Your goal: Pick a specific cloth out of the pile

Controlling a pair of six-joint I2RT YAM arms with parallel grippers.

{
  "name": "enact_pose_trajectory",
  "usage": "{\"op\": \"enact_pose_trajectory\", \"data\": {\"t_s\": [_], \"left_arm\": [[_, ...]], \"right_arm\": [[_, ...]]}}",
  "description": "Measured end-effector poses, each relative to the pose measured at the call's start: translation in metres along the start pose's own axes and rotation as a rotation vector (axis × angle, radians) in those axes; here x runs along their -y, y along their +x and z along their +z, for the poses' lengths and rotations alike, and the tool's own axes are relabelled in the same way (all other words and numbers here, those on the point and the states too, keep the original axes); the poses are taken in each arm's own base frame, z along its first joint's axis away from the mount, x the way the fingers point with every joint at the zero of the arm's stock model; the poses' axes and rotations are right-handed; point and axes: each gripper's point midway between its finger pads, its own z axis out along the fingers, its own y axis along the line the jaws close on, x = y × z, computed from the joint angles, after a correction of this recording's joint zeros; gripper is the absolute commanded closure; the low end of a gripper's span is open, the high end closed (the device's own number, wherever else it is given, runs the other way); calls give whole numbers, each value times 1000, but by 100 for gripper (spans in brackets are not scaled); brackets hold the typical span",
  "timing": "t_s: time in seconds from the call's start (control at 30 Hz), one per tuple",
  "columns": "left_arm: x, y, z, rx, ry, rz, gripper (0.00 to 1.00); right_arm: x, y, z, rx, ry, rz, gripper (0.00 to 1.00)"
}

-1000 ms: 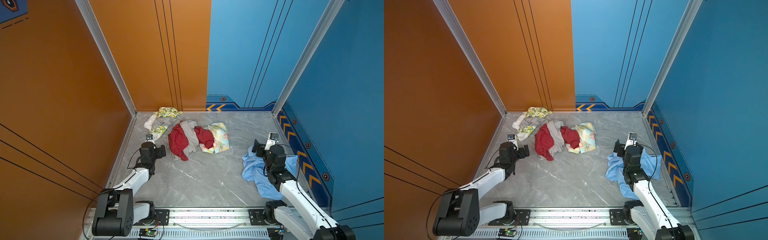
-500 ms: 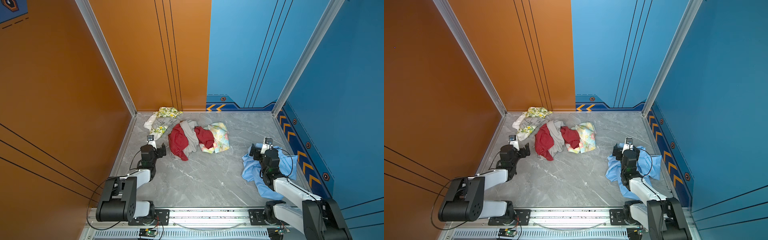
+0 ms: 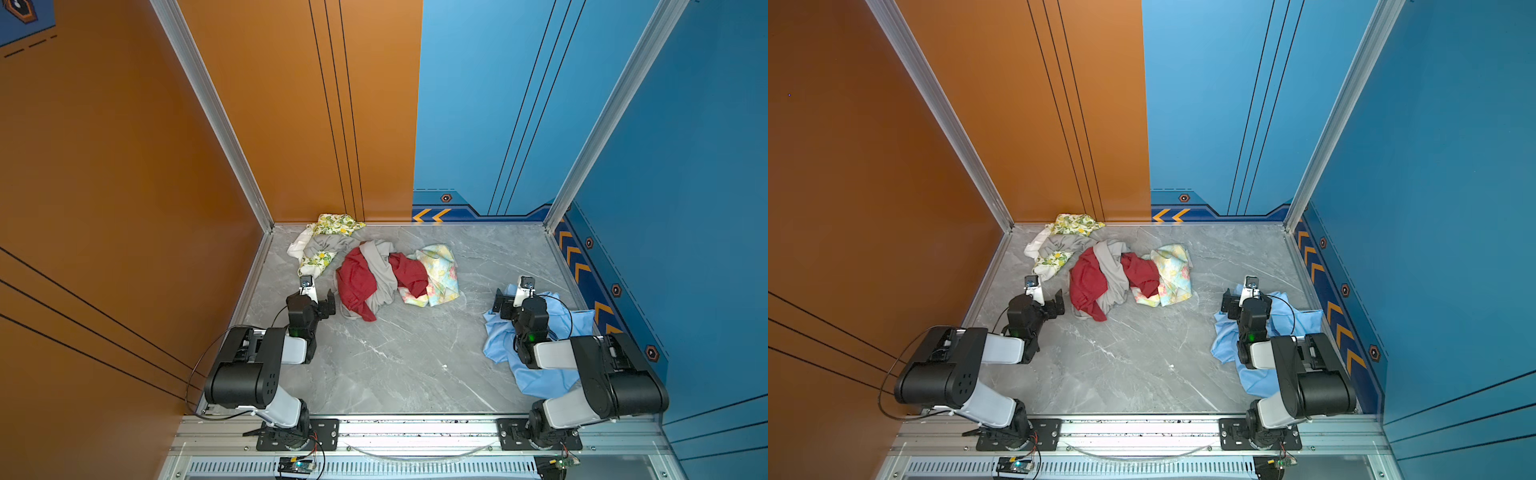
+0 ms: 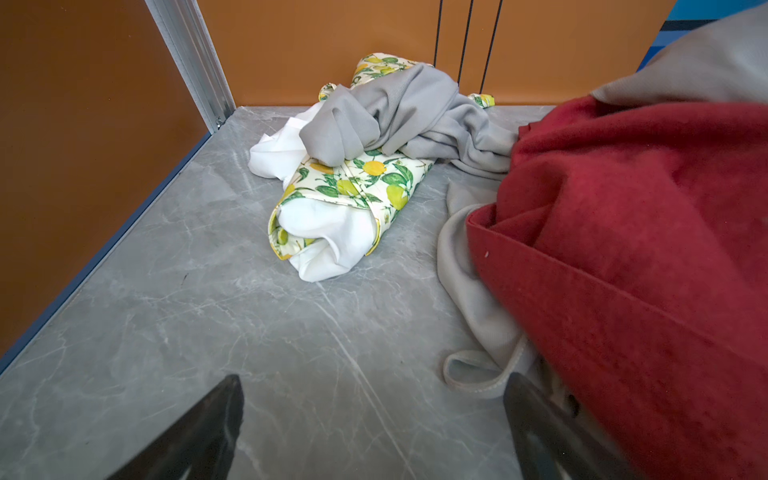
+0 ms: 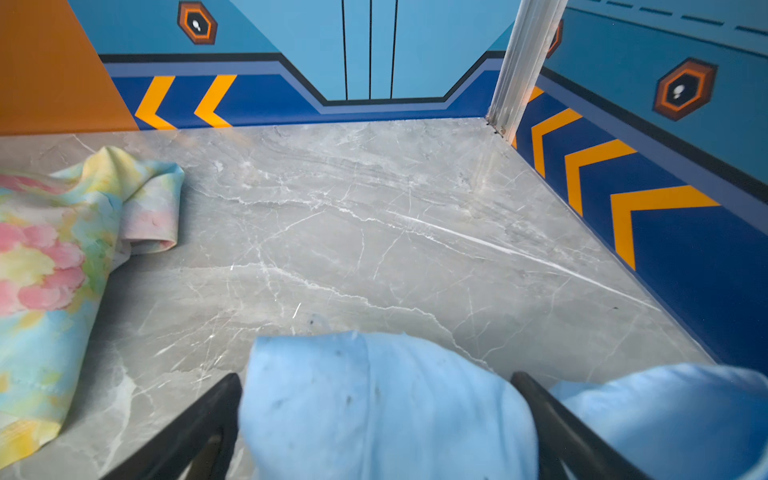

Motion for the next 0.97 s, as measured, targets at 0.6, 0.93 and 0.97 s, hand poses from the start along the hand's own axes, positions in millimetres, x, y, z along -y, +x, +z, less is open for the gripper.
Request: {"op": "enact_pose_trajectory", "data": {"t_s": [0.6, 0.93, 0.97], "left_arm": [[-3, -12, 8, 3, -28, 2, 2], [-3, -11, 8, -1, -28, 2, 2], [-3, -11, 8, -1, -28, 3, 2]], "right_arm": [[5, -21, 15, 15, 1, 26, 0], [5, -20, 15, 13, 1, 27, 0], [5, -20, 15, 12, 0, 27, 0]]}}
